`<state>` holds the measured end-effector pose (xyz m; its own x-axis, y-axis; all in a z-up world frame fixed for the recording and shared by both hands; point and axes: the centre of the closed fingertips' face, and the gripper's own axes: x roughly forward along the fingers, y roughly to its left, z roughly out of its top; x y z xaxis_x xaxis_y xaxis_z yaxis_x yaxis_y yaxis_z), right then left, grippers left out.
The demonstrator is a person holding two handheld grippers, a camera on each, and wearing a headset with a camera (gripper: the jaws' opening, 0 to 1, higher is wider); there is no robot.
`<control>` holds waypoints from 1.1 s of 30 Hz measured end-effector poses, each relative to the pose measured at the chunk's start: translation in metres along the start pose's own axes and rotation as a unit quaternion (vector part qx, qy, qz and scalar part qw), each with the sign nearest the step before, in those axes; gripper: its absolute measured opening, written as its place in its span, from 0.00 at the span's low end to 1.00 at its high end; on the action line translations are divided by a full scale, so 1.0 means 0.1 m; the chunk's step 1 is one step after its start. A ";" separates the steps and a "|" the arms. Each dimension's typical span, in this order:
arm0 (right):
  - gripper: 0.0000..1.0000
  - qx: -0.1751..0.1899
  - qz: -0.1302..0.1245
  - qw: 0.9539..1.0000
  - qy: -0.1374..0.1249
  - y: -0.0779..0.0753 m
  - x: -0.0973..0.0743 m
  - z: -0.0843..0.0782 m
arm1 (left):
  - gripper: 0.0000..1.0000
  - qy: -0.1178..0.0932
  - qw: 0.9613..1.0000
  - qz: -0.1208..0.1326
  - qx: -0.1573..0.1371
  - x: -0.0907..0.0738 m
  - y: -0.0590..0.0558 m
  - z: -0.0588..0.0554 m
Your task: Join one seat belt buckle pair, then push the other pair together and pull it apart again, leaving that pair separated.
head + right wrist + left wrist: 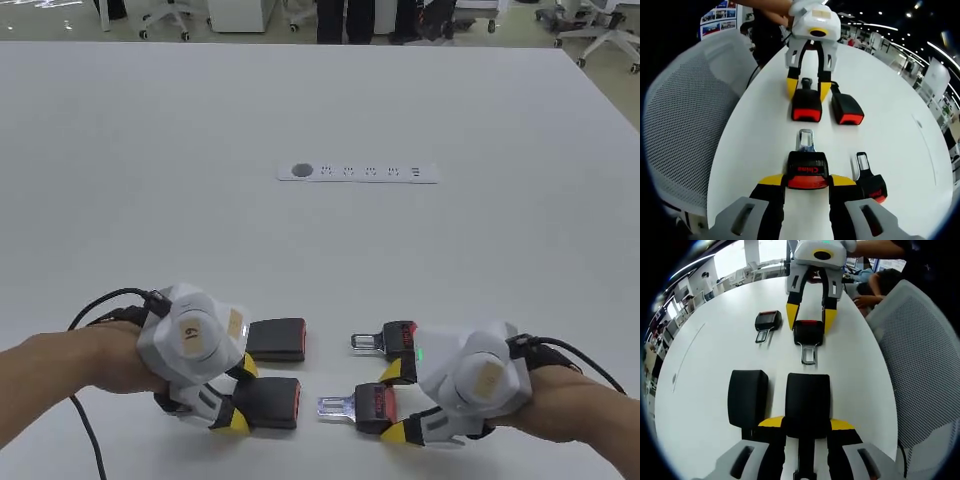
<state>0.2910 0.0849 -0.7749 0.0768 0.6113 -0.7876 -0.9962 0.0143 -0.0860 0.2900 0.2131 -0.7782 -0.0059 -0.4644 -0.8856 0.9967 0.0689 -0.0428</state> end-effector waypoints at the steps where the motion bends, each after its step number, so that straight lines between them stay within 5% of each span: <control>1: 0.31 0.000 0.000 1.000 0.000 0.00 0.00 0.00 | 0.32 0.000 1.000 0.000 0.000 0.00 0.00 0.00; 33: 0.31 0.002 0.006 1.000 -0.011 -0.01 0.14 0.22 | 0.32 0.001 1.000 0.001 -0.005 0.00 0.00 0.00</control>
<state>0.2922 0.1112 -0.7723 0.0635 0.6285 -0.7752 -0.9972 0.0092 -0.0743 0.2903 0.2127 -0.7782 -0.0043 -0.4629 -0.8864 0.9959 0.0777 -0.0454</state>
